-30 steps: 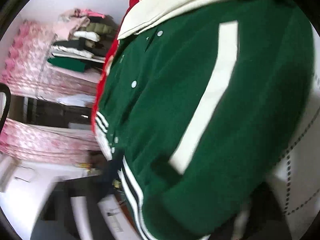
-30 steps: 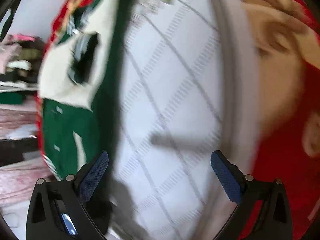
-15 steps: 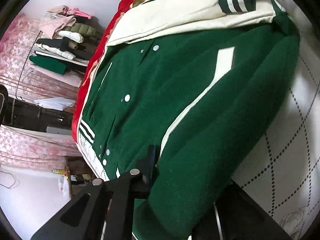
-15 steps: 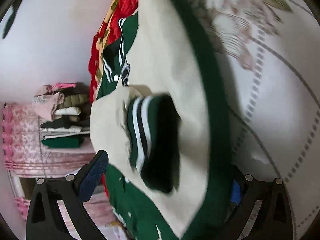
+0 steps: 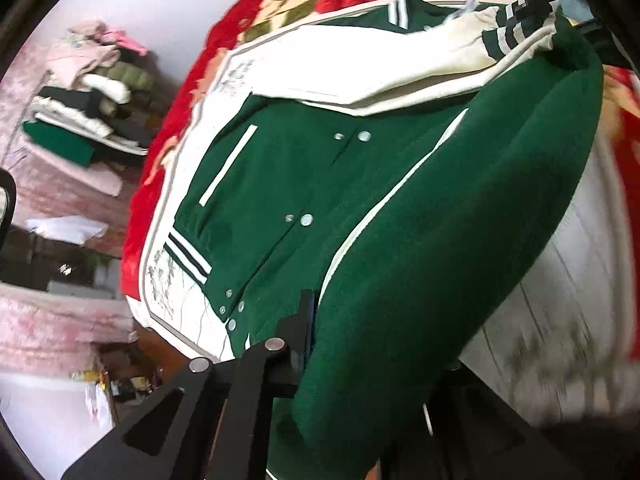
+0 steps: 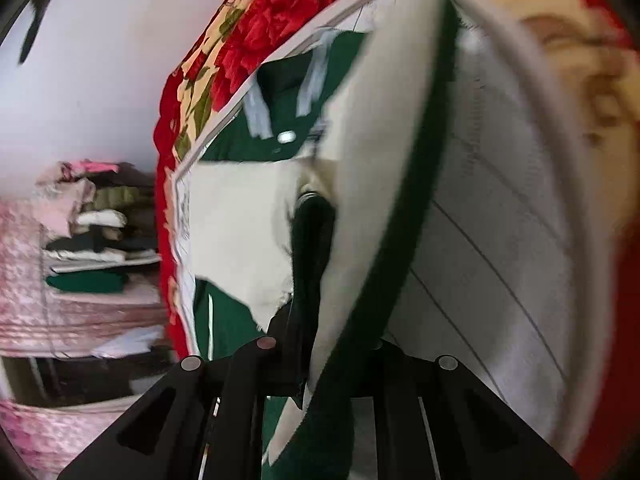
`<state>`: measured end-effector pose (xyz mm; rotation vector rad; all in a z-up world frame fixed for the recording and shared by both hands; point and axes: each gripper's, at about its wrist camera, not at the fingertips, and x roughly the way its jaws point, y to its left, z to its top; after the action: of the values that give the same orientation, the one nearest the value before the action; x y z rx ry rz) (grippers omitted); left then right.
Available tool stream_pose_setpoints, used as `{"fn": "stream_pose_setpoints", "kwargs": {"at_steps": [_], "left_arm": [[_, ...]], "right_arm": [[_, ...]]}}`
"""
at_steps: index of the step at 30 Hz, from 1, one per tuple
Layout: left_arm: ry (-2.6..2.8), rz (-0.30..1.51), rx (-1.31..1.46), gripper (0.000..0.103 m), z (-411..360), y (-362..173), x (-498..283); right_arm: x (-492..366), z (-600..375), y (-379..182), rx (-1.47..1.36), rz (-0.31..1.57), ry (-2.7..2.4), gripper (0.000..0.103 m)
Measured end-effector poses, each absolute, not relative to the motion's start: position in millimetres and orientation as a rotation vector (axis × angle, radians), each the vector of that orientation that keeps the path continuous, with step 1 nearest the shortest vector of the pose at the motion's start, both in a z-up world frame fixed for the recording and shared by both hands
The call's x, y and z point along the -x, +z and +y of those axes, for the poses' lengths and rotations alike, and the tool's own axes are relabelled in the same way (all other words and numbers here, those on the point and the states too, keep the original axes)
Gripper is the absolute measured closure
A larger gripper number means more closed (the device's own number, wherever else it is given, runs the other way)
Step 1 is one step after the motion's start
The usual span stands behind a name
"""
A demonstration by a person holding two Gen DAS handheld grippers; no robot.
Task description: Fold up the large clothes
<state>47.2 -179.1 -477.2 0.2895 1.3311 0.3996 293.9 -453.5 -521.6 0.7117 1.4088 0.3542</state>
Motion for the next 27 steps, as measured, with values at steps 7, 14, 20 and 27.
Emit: {"fn": "stream_pose_setpoints", "kwargs": {"at_steps": [7,14,20,27], "left_arm": [[0.266,1.329,-0.221,0.096,-141,-426,-38],[0.318,1.276,-0.075,0.088,-37,-446,-114],[0.309,1.330,0.089,0.078,52,-506,-158],[0.417,1.249,0.354,0.011,138,-521,-148]], "right_arm": [[-258,-438,-427,-0.629,1.428,0.287,0.091],[-323,-336,-418,-0.560,1.447,0.297,0.091],[-394,-239,-475,-0.459,1.500,0.251,0.090],[-435,-172,-532,-0.406,1.572,0.291,0.048]]}}
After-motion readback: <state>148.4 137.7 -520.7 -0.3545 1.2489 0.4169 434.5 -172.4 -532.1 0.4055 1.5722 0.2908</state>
